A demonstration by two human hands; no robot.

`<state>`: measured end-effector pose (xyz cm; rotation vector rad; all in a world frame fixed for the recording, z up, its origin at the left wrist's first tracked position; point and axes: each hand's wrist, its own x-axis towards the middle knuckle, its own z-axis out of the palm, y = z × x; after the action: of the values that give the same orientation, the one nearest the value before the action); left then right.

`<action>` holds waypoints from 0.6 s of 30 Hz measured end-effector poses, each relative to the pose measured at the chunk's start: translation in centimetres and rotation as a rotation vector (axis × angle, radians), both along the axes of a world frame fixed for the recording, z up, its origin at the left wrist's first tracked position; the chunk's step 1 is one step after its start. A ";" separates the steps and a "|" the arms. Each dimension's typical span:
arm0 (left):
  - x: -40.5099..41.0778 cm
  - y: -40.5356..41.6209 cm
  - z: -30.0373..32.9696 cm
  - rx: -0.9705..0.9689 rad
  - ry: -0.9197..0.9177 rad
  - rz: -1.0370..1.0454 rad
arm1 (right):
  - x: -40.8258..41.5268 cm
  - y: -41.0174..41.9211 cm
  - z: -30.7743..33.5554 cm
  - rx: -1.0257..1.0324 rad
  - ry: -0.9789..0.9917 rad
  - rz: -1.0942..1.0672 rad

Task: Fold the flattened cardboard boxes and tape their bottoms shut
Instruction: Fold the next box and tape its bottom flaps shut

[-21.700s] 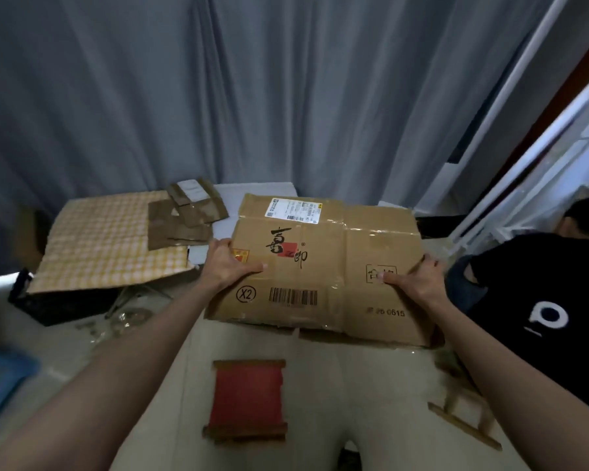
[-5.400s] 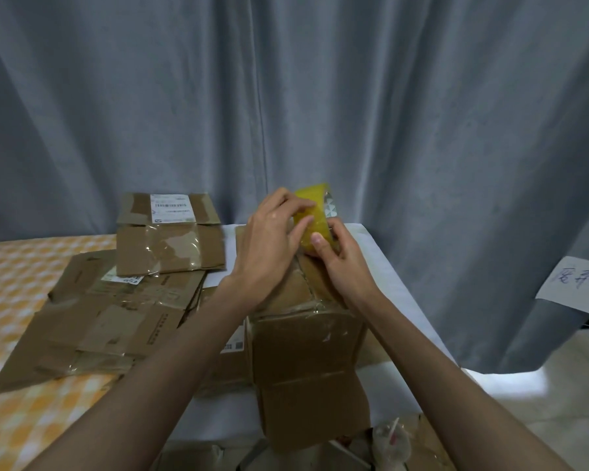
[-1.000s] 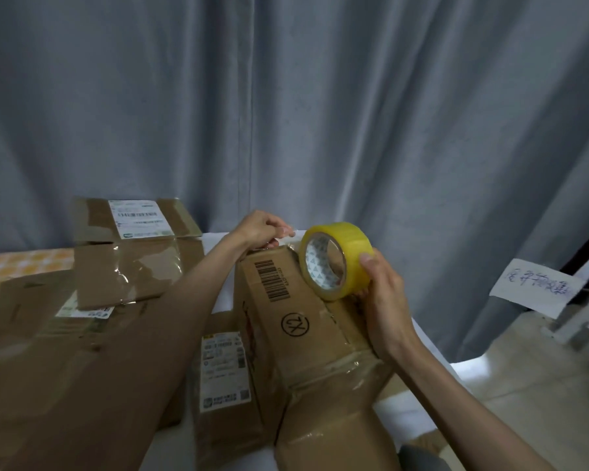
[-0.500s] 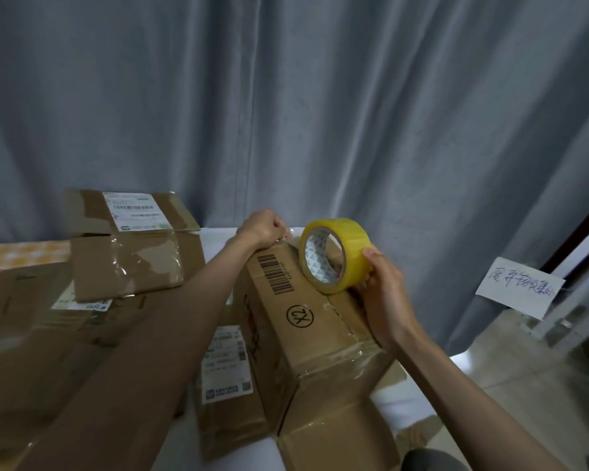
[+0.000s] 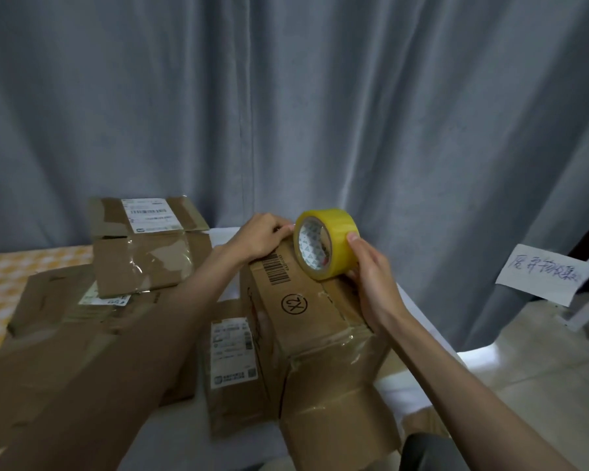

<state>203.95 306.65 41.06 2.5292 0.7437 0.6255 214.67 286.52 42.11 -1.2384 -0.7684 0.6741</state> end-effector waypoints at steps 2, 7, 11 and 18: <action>-1.0 -0.6 -0.2 0.057 0.087 -0.040 | -0.1 -0.1 0.0 -0.015 0.012 0.018; -1.9 -1.3 -0.6 0.112 0.190 -0.019 | -1.0 -0.9 1.2 -0.035 -0.011 0.059; -1.7 -1.3 -0.2 0.171 0.387 0.007 | -1.6 -2.4 2.6 -0.055 -0.022 0.066; -2.2 -1.3 0.3 0.250 0.357 -0.111 | -0.6 -4.6 1.8 -0.154 0.065 0.054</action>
<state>201.75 305.37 41.34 2.9347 0.6693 0.2414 214.09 281.87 43.90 -1.3321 -0.7086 0.8265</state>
